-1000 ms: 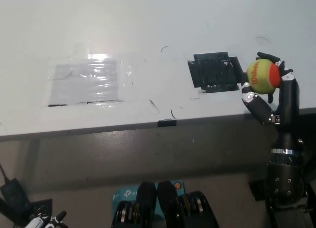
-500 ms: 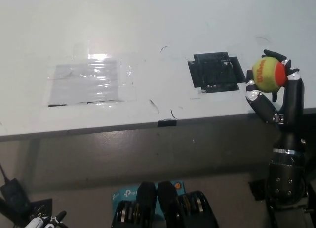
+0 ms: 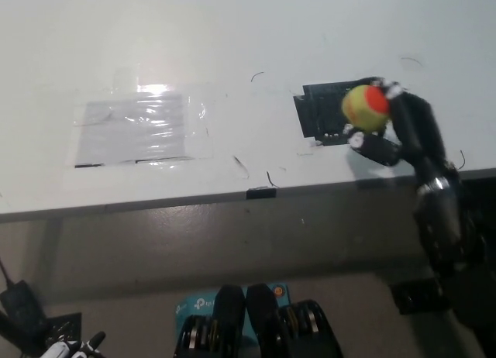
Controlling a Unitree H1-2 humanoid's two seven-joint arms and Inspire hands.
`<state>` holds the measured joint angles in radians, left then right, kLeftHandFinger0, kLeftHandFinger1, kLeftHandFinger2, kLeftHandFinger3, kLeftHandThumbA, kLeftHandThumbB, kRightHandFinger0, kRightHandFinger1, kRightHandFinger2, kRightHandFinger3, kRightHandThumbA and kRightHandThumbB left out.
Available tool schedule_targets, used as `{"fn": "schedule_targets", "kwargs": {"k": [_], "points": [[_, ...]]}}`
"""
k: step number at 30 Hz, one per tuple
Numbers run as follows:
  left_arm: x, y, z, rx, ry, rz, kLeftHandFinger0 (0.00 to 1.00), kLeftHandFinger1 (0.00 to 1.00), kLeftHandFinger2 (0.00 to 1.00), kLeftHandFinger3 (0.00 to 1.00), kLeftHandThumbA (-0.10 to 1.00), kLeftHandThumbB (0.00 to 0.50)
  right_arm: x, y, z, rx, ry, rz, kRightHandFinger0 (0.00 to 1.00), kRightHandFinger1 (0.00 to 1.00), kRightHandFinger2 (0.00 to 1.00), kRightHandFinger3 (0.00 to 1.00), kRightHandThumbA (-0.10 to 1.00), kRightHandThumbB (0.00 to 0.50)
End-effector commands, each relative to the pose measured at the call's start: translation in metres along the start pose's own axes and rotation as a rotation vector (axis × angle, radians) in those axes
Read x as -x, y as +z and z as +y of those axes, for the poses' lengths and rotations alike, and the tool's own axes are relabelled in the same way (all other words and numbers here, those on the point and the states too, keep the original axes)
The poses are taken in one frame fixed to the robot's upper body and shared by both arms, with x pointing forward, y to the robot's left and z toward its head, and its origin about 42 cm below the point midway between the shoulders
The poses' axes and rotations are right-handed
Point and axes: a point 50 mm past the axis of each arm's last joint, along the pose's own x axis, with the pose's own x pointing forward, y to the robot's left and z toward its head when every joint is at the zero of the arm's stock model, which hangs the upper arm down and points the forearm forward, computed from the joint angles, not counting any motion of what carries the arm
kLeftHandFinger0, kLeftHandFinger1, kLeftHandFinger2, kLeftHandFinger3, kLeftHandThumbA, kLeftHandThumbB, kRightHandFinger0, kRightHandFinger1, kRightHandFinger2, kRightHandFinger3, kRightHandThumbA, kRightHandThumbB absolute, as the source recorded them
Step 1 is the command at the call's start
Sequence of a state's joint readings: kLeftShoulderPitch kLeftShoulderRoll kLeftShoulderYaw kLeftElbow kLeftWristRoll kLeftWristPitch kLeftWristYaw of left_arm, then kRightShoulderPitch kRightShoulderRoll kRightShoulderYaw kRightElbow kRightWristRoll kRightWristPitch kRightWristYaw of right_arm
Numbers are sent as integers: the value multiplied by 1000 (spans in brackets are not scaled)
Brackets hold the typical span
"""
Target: The robot uses right hand to squeeze a small tennis ball placed on the black area of the table
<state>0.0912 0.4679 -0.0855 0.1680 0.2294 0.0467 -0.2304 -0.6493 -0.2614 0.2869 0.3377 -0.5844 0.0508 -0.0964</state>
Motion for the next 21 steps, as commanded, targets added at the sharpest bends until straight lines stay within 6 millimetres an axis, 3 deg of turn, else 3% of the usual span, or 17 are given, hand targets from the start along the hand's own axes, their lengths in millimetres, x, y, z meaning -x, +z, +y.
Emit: {"fn": "schedule_targets", "kwargs": {"k": [1,2,4,5,6,8,9,11,13,15,16,17,19,20,21], "points": [[-2,5,12,-32,-1,-24,253,224,448,585,1000,499,-40,9,-26,174,89,43,7,244,532,308,-100,0],[-3,5,13,-33,-1,-24,257,225,450,585,1000,500,-43,8,-27,183,95,49,0,211,450,292,-100,0],[-4,4,14,-32,-2,-25,242,206,443,560,1000,500,-51,4,-25,199,114,70,41,267,444,446,-100,0],[-5,5,14,-37,-3,-19,246,212,453,576,1000,500,-53,2,-25,228,147,97,214,445,597,619,-100,1],[-5,5,14,-38,-1,-6,246,206,447,580,1000,500,-54,1,-23,259,190,146,360,601,758,819,-100,48],[-6,5,14,-39,-1,-1,230,191,429,586,1000,500,-54,0,-20,321,229,170,466,738,890,966,-86,40],[-6,5,15,-40,-1,-3,225,186,426,585,1000,500,-53,-2,-18,324,245,183,523,814,980,1000,-57,41],[-6,6,15,-45,3,-3,234,205,448,595,1000,490,-51,-3,-15,335,254,196,572,920,1000,1000,-36,79],[-6,7,15,-53,-4,-9,241,211,459,583,1000,500,-49,-6,-10,364,286,217,648,1000,1000,1000,10,86],[-6,8,16,-57,-1,-9,255,219,468,589,1000,485,-50,-7,-8,376,326,238,764,1000,1000,1000,84,83],[-6,8,16,-55,0,-10,257,219,468,588,1000,486,-50,-6,-8,377,330,240,771,1000,1000,1000,86,82],[-6,9,16,-54,1,-17,253,214,456,560,1000,478,-49,-8,-6,362,353,255,868,1000,1000,1000,112,123],[-8,12,20,-60,5,-26,246,205,438,533,1000,475,-49,-8,-7,326,359,261,993,1000,1000,1000,116,156],[-8,12,20,-54,5,-28,246,213,445,540,1000,477,-47,-9,-6,314,361,263,1000,1000,1000,1000,170,202],[-9,13,21,-55,6,-34,247,215,447,546,1000,478,-46,-9,-6,306,358,263,1000,1000,1000,1000,177,211]]}}
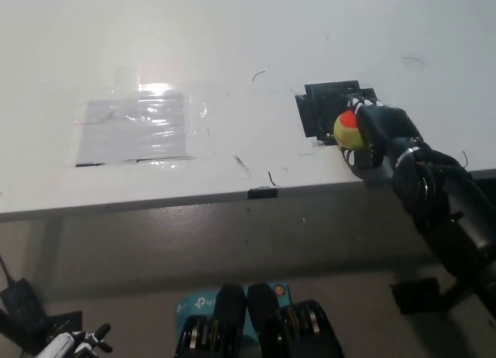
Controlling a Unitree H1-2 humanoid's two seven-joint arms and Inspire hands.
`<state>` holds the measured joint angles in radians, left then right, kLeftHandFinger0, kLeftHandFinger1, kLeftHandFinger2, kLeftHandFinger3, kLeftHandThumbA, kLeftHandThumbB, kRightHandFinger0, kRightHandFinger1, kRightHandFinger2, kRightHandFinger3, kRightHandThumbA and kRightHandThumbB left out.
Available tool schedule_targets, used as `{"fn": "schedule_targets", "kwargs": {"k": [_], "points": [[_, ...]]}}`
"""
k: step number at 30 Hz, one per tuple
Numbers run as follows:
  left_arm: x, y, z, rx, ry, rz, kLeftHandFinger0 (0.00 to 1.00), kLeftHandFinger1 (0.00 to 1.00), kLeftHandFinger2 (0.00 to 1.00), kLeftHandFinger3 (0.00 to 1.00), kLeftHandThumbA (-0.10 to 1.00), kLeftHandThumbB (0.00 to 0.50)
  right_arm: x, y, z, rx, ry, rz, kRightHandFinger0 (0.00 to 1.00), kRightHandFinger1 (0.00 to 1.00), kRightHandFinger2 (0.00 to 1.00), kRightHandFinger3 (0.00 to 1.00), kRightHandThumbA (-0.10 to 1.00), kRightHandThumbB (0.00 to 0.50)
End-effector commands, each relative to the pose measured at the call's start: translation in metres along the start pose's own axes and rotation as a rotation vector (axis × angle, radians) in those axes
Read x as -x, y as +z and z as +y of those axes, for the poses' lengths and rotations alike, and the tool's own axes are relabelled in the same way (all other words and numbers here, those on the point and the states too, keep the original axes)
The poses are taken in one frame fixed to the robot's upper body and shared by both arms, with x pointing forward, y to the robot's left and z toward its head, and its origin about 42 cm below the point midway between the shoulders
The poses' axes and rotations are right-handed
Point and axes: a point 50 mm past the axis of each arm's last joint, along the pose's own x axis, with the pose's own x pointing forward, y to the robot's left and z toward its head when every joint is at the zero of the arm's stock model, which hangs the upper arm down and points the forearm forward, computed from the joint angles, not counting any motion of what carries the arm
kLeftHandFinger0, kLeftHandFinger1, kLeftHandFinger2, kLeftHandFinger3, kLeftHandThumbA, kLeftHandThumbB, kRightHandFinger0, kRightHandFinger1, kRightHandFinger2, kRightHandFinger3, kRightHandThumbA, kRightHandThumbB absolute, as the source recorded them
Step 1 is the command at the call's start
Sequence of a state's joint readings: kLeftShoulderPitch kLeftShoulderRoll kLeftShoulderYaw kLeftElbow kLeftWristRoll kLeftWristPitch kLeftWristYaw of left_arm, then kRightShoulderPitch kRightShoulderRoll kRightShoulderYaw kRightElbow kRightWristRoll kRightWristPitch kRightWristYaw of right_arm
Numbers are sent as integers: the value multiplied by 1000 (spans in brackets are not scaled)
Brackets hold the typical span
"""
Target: The robot uses right hand to squeeze a small tennis ball placed on the black area of the table
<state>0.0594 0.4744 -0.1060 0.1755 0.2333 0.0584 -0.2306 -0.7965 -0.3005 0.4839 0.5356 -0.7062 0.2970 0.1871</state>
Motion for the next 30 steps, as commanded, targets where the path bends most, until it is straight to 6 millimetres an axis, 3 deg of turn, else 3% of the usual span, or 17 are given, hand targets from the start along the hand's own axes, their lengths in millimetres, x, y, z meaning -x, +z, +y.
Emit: {"fn": "schedule_targets", "kwargs": {"k": [1,5,8,10,19,22,23,30], "points": [[0,6,18,-26,14,-20,231,196,418,525,1000,488,-2,0,-30,-3,-10,33,1000,1000,1000,1000,250,254],[1,6,18,-28,23,-25,181,150,372,498,1000,495,3,2,-24,4,-6,27,1000,1000,1000,1000,329,365],[1,7,17,-39,25,-17,200,167,391,528,1000,492,5,4,-23,20,-22,4,1000,1000,1000,1000,384,426],[1,7,18,-38,16,-16,257,218,435,559,1000,485,8,8,-24,43,-43,4,1000,1000,1000,1000,478,499],[2,6,18,-20,20,-22,216,177,388,479,1000,488,14,19,-37,25,-66,-32,1000,1000,1000,1000,600,500],[3,4,16,-24,16,-24,231,195,441,554,1000,499,17,15,-39,36,-71,-33,1000,1000,1000,1000,732,500],[3,4,15,-25,16,-23,226,185,424,519,1000,495,18,13,-38,33,-75,-31,1000,1000,1000,1000,758,500],[3,6,15,-25,15,-21,246,208,443,521,1000,492,20,6,-31,64,-102,17,1000,1000,1000,1000,1000,500]]}}
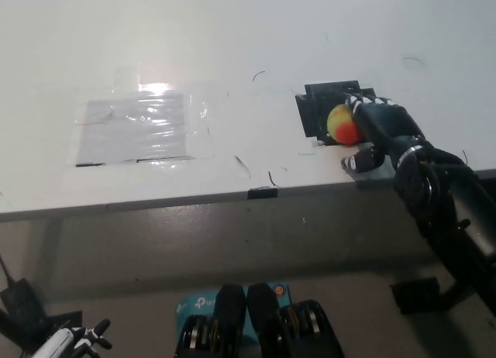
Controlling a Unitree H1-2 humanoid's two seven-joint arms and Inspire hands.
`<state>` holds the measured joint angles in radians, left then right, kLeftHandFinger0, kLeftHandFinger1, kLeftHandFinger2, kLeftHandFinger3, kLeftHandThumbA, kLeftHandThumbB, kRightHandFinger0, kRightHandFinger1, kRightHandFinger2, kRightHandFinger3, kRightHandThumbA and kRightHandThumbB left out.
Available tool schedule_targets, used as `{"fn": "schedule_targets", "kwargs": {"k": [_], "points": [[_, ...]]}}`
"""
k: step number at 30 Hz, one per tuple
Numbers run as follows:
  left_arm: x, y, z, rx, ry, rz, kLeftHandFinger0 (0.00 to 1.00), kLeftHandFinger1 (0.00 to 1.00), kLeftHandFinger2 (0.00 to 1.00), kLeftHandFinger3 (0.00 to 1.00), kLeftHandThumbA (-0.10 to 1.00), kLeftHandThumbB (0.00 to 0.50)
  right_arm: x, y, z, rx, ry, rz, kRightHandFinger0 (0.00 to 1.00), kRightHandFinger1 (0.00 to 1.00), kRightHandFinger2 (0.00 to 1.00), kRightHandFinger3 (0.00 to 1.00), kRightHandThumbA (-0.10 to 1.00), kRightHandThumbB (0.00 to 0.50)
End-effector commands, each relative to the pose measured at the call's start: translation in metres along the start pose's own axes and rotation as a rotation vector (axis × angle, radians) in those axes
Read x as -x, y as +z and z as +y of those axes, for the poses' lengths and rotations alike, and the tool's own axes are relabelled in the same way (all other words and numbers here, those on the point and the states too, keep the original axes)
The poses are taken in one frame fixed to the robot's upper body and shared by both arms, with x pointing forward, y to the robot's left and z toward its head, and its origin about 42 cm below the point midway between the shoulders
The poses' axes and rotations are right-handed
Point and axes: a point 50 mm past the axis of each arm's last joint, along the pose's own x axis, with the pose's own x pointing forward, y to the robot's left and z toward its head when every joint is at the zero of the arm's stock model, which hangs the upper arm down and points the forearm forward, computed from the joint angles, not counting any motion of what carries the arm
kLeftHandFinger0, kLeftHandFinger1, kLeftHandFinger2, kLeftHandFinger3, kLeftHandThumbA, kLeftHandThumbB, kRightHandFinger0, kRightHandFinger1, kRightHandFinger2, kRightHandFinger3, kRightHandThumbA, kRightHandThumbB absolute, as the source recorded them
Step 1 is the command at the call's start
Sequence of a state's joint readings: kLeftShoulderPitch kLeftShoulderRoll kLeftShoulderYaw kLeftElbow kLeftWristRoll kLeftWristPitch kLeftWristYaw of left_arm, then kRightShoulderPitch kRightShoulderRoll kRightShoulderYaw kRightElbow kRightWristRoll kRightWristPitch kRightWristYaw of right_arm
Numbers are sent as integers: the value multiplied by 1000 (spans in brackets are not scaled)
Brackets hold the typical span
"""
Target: The robot uses right hand to squeeze a small tennis ball placed on the black area of the table
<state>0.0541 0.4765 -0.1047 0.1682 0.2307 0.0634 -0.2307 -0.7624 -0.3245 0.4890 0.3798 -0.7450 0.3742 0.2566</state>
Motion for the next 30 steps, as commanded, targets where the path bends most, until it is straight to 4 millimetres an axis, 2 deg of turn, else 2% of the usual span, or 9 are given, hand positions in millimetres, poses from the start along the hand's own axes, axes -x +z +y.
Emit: {"fn": "schedule_targets", "kwargs": {"k": [1,4,10,14,18,23,24,26,30], "points": [[3,3,12,-23,12,-18,252,213,438,511,1000,493,2,-4,-19,43,-104,31,1000,1000,1000,1000,1000,500],[2,3,13,-22,17,-27,249,220,424,509,1000,484,1,-5,-17,40,-114,34,1000,1000,1000,1000,1000,500],[2,2,12,-18,17,-31,188,155,369,464,1000,485,1,-8,-9,20,-111,39,1000,1000,1000,1000,1000,500],[2,3,12,-17,16,-28,216,178,385,479,1000,475,3,-5,-10,-2,-135,1,1000,1000,1000,1000,1000,500],[3,1,11,-20,10,-19,222,178,385,475,1000,498,10,0,-15,-41,-157,-30,1000,1000,1000,1000,1000,500],[7,-4,9,-13,12,-1,241,205,424,481,1000,496,36,8,-36,-129,-247,-103,1000,1000,1000,1000,1000,500],[7,-4,9,-19,13,3,246,207,419,495,1000,500,51,8,-48,-151,-299,-120,1000,1000,1000,1000,1000,500],[7,-3,9,-23,14,6,254,218,440,519,1000,500,67,7,-61,-164,-363,-131,1000,1000,1000,1000,1000,500],[5,-4,8,-8,16,-9,223,189,415,484,1000,499,98,-5,-78,-222,-450,-161,1000,1000,1000,1000,1000,500]]}}
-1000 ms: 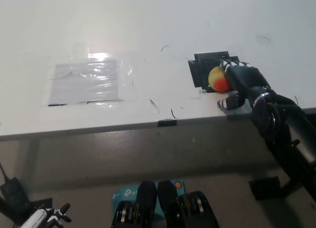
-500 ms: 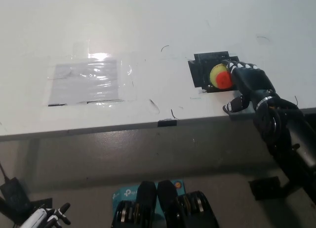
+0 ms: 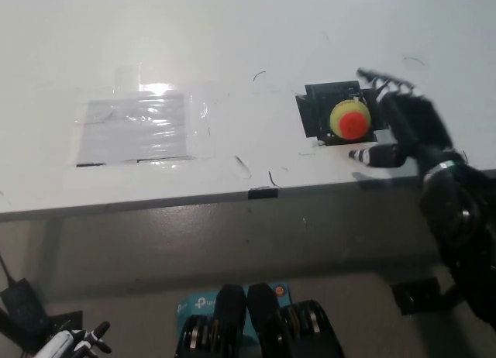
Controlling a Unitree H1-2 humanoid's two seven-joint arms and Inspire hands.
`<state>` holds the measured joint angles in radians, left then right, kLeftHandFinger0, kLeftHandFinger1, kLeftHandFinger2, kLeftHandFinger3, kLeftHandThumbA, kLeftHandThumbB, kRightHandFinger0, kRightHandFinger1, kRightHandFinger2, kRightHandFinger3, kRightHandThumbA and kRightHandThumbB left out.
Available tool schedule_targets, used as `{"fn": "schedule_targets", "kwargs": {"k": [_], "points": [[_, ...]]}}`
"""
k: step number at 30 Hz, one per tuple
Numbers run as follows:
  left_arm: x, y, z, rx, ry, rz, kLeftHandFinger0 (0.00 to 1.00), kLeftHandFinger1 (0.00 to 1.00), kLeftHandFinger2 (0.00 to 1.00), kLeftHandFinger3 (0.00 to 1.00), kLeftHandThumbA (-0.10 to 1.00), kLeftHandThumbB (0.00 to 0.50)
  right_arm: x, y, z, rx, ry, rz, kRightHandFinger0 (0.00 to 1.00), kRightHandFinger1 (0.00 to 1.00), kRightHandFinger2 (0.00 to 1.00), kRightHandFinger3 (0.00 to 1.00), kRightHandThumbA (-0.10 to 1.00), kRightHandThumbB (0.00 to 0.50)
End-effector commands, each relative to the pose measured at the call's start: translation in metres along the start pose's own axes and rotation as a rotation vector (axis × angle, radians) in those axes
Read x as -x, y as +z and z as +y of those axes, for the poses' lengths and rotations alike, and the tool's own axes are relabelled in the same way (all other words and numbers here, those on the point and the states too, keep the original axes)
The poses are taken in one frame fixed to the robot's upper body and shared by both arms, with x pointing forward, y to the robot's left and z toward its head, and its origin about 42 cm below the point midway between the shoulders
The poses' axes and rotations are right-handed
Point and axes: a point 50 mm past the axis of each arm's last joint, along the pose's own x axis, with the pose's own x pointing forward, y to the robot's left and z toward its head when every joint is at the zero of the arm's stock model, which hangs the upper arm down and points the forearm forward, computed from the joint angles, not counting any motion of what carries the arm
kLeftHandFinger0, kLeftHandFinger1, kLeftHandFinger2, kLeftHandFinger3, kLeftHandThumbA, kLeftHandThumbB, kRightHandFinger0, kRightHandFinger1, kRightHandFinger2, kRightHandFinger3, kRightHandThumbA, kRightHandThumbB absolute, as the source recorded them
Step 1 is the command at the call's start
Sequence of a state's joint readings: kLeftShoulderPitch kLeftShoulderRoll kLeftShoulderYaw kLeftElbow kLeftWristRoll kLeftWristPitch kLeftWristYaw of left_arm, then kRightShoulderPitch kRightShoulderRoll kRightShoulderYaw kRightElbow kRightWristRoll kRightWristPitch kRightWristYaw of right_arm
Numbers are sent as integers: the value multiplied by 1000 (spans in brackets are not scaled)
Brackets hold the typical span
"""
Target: The robot uses right hand to squeeze a small tennis ball placed on the black area of the table
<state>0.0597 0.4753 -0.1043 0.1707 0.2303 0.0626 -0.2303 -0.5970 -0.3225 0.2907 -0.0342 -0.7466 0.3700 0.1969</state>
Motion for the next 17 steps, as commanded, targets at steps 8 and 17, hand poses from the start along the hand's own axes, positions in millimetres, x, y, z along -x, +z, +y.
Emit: {"fn": "schedule_targets", "kwargs": {"k": [8,17], "points": [[2,-1,9,-4,13,-12,249,212,437,480,1000,485,137,-50,-37,-326,-302,45,1000,1000,1000,1000,483,255],[2,-1,9,-13,21,-14,243,209,421,472,1000,477,258,-135,103,-860,-358,460,253,417,656,875,120,179]]}}
